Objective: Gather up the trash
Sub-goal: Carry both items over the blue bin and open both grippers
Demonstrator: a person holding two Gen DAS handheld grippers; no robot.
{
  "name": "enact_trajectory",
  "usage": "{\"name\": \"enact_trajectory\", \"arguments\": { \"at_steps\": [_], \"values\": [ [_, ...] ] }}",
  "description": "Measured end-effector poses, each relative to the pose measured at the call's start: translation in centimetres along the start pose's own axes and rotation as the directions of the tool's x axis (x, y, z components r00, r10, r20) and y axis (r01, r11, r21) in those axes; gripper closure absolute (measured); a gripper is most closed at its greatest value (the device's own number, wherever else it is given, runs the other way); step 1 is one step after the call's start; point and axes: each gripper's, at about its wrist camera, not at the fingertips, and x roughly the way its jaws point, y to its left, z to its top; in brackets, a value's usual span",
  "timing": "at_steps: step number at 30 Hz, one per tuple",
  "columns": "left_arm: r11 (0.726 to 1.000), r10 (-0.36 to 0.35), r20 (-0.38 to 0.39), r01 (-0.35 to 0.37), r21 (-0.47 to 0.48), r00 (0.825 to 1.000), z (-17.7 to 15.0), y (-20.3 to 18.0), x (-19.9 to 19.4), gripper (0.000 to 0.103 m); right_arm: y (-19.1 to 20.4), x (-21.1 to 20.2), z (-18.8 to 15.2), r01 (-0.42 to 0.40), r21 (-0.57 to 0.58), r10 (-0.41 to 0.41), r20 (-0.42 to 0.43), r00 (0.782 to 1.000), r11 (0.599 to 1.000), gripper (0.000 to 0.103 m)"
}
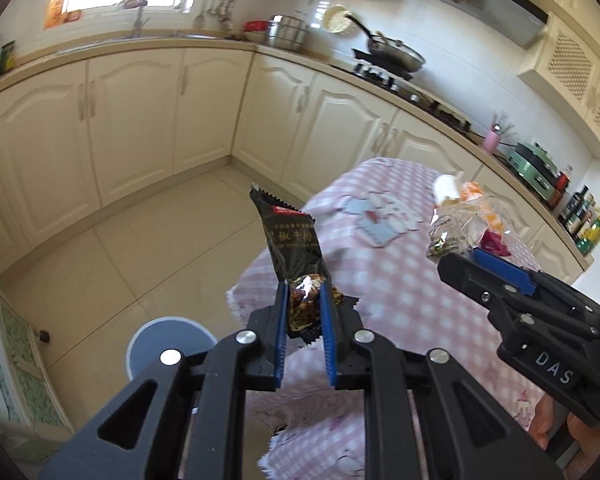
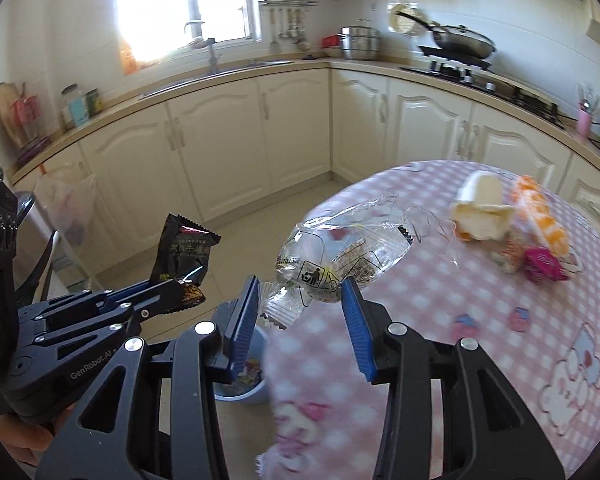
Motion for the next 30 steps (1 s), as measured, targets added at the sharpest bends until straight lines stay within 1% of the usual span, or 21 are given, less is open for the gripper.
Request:
{"name": "enact_trajectory", "arguments": {
  "at_steps": [6, 11, 14, 19, 23, 25, 26, 28, 30],
  "values": [
    [0.994, 0.059, -0.029, -0.061, -0.087, 0.998, -1.0, 6.0, 0.3, 0.088, 5.3, 4.2, 0.2, -0.094, -0.061, 0.09, -0.058, 0.994, 0.994, 0.063],
    [0.985, 0.081, -0.067, -0.09, -0.147, 0.994, -1.9, 10.0, 1.7, 0.088, 8.6, 7.2, -0.6, -0.143, -0.082, 0.135, -0.09, 0.987, 0.986, 0.063],
    [0.977, 0.093, -0.092, -0.109, -0.183, 0.991, -2.6, 12.2, 2.8, 0.088, 10.1, 9.5, -1.2, -0.16, -0.092, 0.148, -0.122, 0.981, 0.983, 0.063],
    [0.968, 0.105, -0.13, -0.131, -0.214, 0.986, -3.1, 15.0, 5.0, 0.088, 11.5, 12.4, -1.8, -0.174, -0.096, 0.157, -0.159, 0.975, 0.98, 0.063],
    [0.963, 0.106, -0.149, -0.139, -0.23, 0.983, -3.3, 16.1, 6.4, 0.088, 11.9, 13.8, -1.9, -0.166, -0.093, 0.149, -0.168, 0.974, 0.982, 0.063],
    [0.961, 0.097, -0.143, -0.13, -0.243, 0.985, -3.1, 16.5, 6.9, 0.087, 11.9, 14.2, -1.9, -0.145, -0.105, 0.128, -0.158, 0.979, 0.984, 0.063],
    [0.96, 0.085, -0.138, -0.118, -0.253, 0.987, -2.9, 16.8, 7.1, 0.085, 11.9, 14.3, -1.9, -0.138, -0.109, 0.121, -0.156, 0.98, 0.984, 0.063],
    [0.957, 0.079, -0.136, -0.114, -0.267, 0.987, -2.8, 17.2, 7.6, 0.065, 11.8, 14.7, -2.0, -0.137, -0.106, 0.119, -0.161, 0.98, 0.985, 0.063],
    [0.954, 0.106, -0.138, -0.14, -0.267, 0.985, -2.8, 17.7, 8.0, 0.058, 11.7, 15.1, -2.2, -0.133, -0.108, 0.114, -0.169, 0.979, 0.985, 0.063]
  ]
}}
